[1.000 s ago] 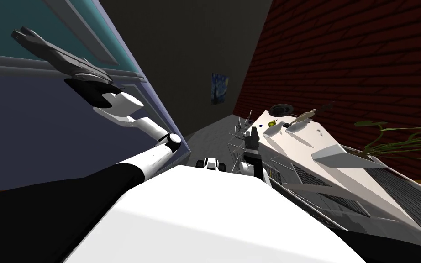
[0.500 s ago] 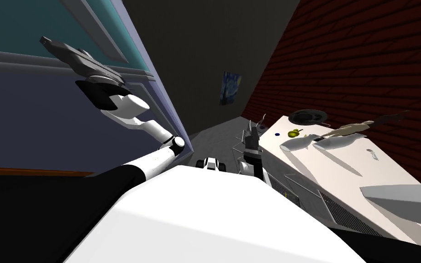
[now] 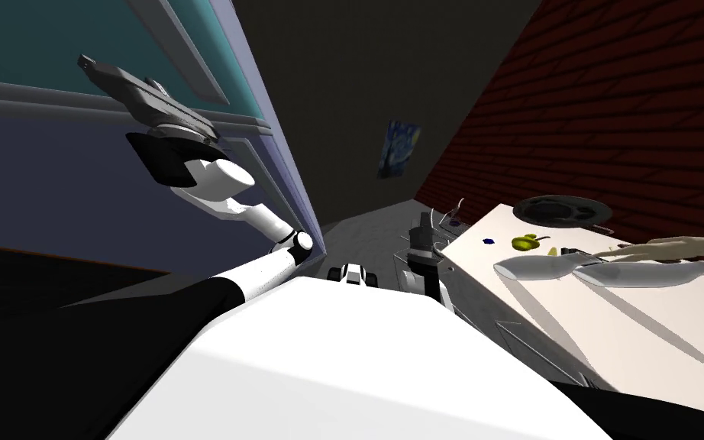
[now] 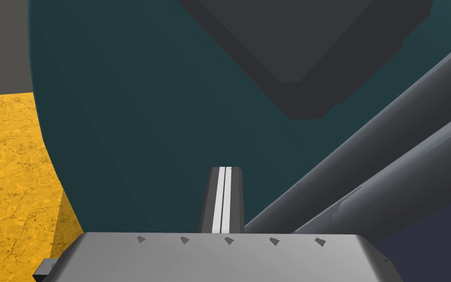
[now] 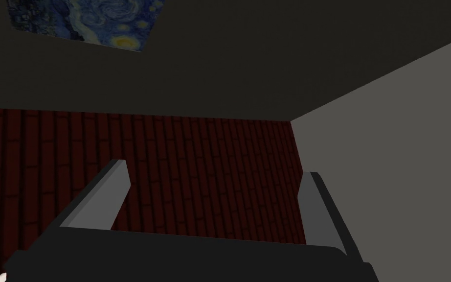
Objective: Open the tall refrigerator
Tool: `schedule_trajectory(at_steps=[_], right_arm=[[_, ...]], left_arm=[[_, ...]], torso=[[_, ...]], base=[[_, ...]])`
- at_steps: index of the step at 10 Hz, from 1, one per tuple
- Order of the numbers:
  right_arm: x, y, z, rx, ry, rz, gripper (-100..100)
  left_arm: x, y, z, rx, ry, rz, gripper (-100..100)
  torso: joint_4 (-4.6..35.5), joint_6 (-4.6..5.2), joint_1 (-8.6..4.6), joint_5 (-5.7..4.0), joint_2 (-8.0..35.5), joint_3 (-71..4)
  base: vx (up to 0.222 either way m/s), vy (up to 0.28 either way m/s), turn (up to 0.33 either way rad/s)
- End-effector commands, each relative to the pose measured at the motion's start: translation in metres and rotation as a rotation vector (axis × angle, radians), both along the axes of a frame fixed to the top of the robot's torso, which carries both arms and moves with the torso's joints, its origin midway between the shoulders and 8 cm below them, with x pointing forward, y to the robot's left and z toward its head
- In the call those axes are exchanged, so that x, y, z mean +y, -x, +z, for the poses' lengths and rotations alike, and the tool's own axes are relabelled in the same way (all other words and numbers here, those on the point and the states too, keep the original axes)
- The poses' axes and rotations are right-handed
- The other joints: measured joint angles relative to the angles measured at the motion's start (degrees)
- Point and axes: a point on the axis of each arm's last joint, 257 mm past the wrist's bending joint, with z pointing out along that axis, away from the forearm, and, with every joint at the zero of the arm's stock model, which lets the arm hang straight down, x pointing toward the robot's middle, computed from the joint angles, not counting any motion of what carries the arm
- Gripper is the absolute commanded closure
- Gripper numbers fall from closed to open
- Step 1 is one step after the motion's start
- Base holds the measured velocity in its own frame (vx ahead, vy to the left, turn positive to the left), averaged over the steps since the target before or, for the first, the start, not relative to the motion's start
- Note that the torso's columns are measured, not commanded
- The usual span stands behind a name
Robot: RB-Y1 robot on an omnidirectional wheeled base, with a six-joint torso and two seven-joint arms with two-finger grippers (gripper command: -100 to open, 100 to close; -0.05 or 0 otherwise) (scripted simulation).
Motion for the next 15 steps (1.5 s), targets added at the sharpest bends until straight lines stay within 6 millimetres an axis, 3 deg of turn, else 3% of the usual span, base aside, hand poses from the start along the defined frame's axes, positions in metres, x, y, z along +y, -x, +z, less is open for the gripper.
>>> schedule_trajectory(at_steps=[1, 4, 5, 6, 8, 9, 11, 14, 15], right_arm=[[0.0, 0.0, 0.0, 0.0, 0.0, 0.0, 0], [0.0, 0.0, 0.0, 0.0, 0.0, 0.0, 0], [0.0, 0.0, 0.0, 0.0, 0.0, 0.0, 0], [0.0, 0.0, 0.0, 0.0, 0.0, 0.0, 0], [0.0, 0.0, 0.0, 0.0, 0.0, 0.0, 0], [0.0, 0.0, 0.0, 0.0, 0.0, 0.0, 0], [0.0, 0.0, 0.0, 0.0, 0.0, 0.0, 0], [0.0, 0.0, 0.0, 0.0, 0.0, 0.0, 0], [0.0, 0.0, 0.0, -0.001, 0.0, 0.0, 0]], left_arm=[[-0.026, -0.002, -0.002, 0.002, -0.003, -0.06, 100], [-0.066, -0.007, -0.007, 0.013, -0.002, -0.16, 100], [-0.067, 0.0, -0.003, 0.002, -0.009, -0.155, 100], [-0.086, -0.003, -0.007, 0.008, -0.007, -0.206, 100], [-0.079, 0.009, 0.001, -0.014, -0.018, -0.175, 100], [-0.077, 0.017, 0.011, -0.023, -0.044, -0.156, -100], [-0.089, 0.006, 0.013, -0.014, -0.066, -0.184, -100], [-0.104, -0.019, -0.01, 0.009, -0.007, -0.258, -100], [-0.102, -0.008, 0.0, -0.01, -0.028, -0.231, -100]], torso=[[-0.1, -0.05, -0.06, 0.08, -0.1, 0.0], [-0.2, 0.23, -0.32, -0.07, -0.3, -0.1], [-0.3, 0.2, -0.43, -0.01, -0.3, -0.1], [-0.3, 0.34, -0.53, -0.12, -0.4, -0.2], [-0.4, 0.46, -0.79, -0.2, -0.5, -0.2], [-0.3, 0.31, -0.64, -0.2, -0.3, -0.1], [0.0, 0.18, -0.54, -0.2, 0.1, 0.1], [-0.5, 0.38, -0.74, -0.11, -0.5, -0.2], [-0.3, 0.14, -0.41, -0.04, -0.5, -0.2]], base=[[0.096, -0.025, 0.155], [0.101, -0.022, 0.249], [0.087, -0.024, 0.16], [0.129, -0.019, 0.323], [0.067, -0.008, 0.104], [0.001, 0.016, 0.011], [0.011, -0.032, -0.073], [0.006, -0.04, -0.041], [-0.011, -0.016, -0.017]])
